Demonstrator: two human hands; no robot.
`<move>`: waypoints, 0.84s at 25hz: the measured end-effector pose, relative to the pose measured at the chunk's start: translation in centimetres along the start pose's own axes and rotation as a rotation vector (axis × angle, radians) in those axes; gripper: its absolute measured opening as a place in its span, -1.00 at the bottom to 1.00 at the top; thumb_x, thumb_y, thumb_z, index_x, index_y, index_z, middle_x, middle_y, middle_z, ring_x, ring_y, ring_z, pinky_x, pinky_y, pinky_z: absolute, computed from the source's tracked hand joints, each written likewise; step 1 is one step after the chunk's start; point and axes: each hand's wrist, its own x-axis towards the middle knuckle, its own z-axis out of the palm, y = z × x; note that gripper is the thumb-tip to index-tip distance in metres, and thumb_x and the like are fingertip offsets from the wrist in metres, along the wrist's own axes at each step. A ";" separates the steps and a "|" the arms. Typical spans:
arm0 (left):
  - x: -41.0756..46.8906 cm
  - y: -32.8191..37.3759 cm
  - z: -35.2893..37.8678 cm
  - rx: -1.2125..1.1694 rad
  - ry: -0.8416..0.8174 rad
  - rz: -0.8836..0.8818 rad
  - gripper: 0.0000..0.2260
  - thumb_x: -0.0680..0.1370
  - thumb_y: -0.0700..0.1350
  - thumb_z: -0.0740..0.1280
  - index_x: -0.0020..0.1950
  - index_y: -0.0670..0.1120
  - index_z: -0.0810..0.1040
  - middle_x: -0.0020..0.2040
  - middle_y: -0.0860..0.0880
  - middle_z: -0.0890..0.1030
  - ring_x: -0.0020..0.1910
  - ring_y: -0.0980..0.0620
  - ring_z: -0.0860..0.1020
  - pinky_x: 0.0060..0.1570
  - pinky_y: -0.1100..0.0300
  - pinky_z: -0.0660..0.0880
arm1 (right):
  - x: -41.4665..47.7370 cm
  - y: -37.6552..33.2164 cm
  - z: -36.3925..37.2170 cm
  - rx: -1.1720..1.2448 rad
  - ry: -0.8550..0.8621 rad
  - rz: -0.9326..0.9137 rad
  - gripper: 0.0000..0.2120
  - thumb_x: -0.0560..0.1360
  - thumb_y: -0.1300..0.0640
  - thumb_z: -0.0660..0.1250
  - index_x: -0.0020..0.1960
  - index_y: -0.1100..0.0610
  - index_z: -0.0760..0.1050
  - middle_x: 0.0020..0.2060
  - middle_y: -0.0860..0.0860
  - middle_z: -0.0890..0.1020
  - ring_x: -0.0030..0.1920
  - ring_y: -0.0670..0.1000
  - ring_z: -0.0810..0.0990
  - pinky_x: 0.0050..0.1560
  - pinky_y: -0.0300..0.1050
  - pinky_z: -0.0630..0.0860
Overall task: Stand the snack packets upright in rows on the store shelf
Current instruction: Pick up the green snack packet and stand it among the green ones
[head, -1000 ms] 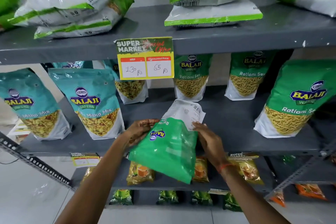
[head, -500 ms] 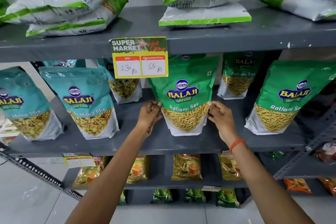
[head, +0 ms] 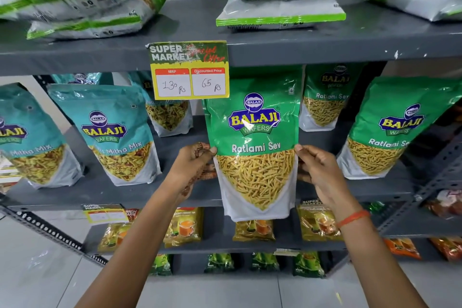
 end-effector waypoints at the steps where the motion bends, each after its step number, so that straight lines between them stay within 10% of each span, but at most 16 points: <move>1: 0.2 -0.2 -0.1 0.006 0.010 -0.003 -0.81 0.56 -0.18 0.26 0.07 -0.29 0.53 -0.13 -0.14 0.65 -0.28 0.03 0.64 -0.27 0.23 0.63 | 0.2 0.2 0.2 0.005 -0.003 0.006 -0.80 0.53 0.07 0.29 -0.22 0.02 0.62 -0.30 -0.10 0.73 -0.27 -0.15 0.68 -0.40 -0.31 0.55; 7: 3.5 -1.7 0.3 -0.031 0.205 0.076 -0.92 0.60 -0.20 0.19 -0.07 -0.16 0.43 -0.18 -0.08 0.59 -0.25 0.05 0.61 -0.31 0.23 0.60 | 3.3 2.1 3.9 0.061 -0.002 -0.043 -0.82 0.59 0.13 0.20 -0.14 0.09 0.53 -0.15 0.02 0.68 -0.15 -0.10 0.69 -0.15 -0.22 0.64; 15: 7.3 -5.9 -0.7 0.108 0.239 0.165 -0.89 0.62 -0.14 0.16 0.03 -0.18 0.39 0.05 -0.31 0.57 0.04 -0.26 0.56 0.08 -0.33 0.48 | 5.7 5.4 6.0 -0.076 0.029 -0.092 -0.82 0.63 0.12 0.11 -0.07 0.11 0.45 -0.03 0.21 0.60 0.05 0.13 0.58 0.16 0.20 0.51; 19: 6.1 -5.6 0.3 0.280 0.262 0.230 -0.80 0.62 -0.04 0.13 0.17 -0.10 0.37 0.08 -0.06 0.57 0.14 -0.24 0.53 -0.04 0.03 0.47 | 5.3 5.1 6.8 -0.221 0.146 -0.188 -0.83 0.63 0.12 0.10 0.01 0.15 0.44 -0.16 -0.01 0.59 -0.05 0.05 0.57 -0.03 -0.33 0.50; 21: 4.8 -5.8 1.9 0.363 0.301 0.302 -0.57 0.61 -0.02 0.13 0.45 -0.11 0.15 0.40 -0.09 0.40 0.38 -0.14 0.37 0.24 0.04 0.39 | 4.6 4.6 7.4 -0.354 0.256 -0.271 -0.78 0.62 0.11 0.12 0.17 0.19 0.43 -0.04 -0.03 0.60 0.03 0.04 0.57 -0.04 -0.44 0.45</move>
